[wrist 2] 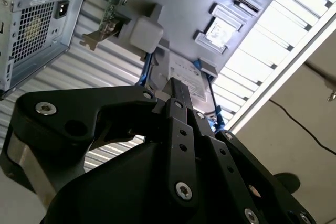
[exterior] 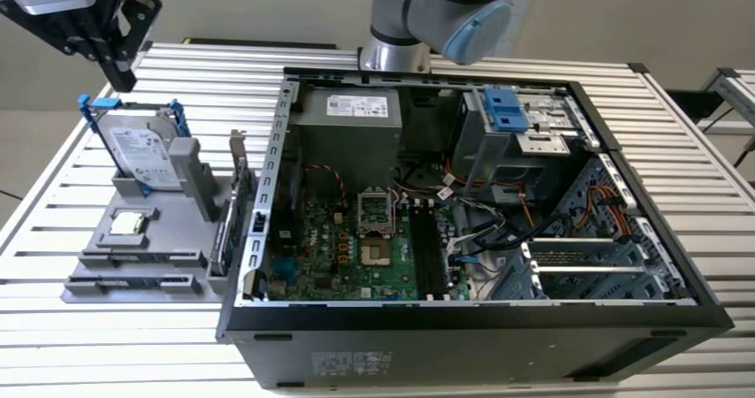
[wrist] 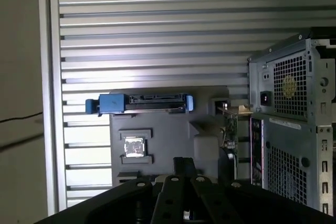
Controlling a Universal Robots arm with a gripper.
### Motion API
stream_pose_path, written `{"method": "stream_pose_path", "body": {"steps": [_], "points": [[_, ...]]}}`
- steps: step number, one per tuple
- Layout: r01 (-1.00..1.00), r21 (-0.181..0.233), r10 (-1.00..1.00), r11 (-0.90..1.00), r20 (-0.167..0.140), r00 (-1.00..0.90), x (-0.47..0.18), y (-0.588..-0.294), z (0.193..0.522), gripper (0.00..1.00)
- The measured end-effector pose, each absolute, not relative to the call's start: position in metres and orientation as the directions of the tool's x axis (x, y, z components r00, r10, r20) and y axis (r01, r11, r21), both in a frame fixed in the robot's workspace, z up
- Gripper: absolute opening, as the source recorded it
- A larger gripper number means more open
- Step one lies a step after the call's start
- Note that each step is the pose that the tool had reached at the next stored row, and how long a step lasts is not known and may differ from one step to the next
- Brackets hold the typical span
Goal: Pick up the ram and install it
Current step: 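Reach for the ram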
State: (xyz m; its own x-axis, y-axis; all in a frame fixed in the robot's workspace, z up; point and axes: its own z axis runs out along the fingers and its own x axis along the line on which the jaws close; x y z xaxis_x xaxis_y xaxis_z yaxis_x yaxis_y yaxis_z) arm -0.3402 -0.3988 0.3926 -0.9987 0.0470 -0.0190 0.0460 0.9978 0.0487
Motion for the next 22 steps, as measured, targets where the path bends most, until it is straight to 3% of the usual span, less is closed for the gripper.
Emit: {"method": "stream_pose_path", "body": {"steps": [22], "points": [[-0.003, 0.049, -0.002, 0.999, -0.019, -1.000, -0.355, -0.399, 0.393, 0.00]]}}
